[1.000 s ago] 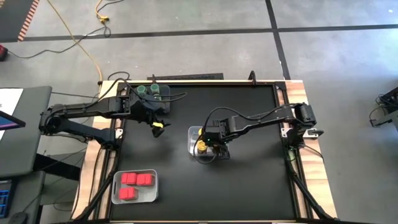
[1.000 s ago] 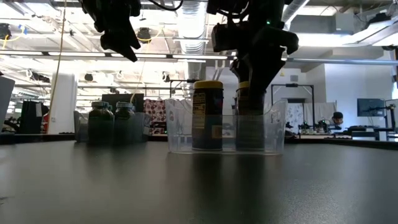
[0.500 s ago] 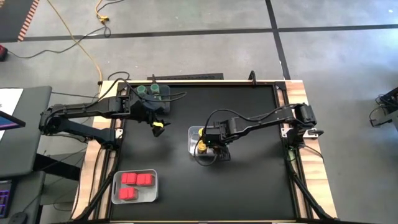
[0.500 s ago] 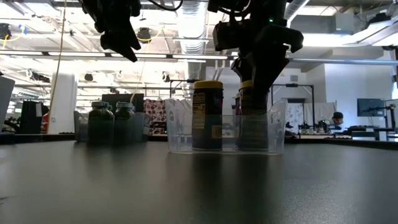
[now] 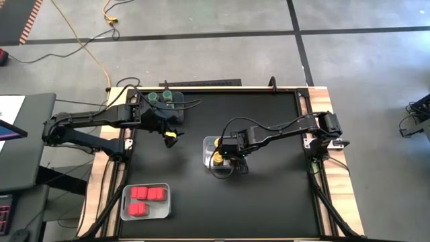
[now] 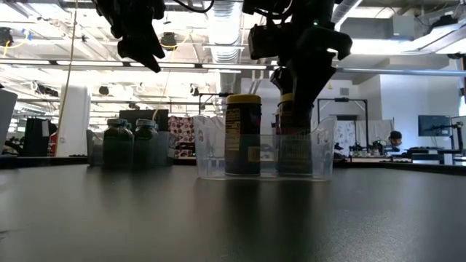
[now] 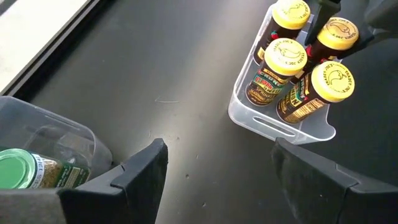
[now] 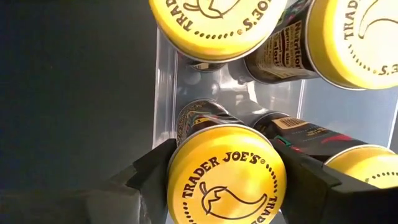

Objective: Sort spices by type
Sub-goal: Put the yellow seasoning bottle into the transparent bin, then return to Home Position

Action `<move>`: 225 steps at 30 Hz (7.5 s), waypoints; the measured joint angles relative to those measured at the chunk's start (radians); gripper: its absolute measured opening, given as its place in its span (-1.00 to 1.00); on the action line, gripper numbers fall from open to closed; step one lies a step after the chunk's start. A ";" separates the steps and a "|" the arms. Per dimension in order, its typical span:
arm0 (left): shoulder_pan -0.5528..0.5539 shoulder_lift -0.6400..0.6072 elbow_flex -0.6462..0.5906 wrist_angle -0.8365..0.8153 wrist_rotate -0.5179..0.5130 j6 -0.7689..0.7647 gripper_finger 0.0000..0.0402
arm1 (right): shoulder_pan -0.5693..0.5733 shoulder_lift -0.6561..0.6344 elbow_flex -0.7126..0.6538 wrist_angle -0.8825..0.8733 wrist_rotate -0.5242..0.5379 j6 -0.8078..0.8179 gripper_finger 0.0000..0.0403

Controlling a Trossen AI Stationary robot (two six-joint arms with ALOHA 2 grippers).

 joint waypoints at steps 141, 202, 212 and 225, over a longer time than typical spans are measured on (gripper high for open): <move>-0.222 -1.070 -1.026 0.907 -0.015 0.253 0.38 | -0.072 -1.060 -0.903 0.245 0.003 0.373 0.47; -0.222 -1.052 -1.015 0.755 0.000 0.120 0.38 | -0.029 -1.214 -1.280 1.095 0.010 0.209 0.47; -0.222 -1.052 -1.015 0.755 0.000 0.120 0.38 | -0.024 -1.465 -1.382 1.104 0.012 0.195 0.47; -0.222 -1.052 -1.015 0.755 0.000 0.120 0.38 | -0.017 -1.690 -1.427 1.133 0.012 0.094 0.47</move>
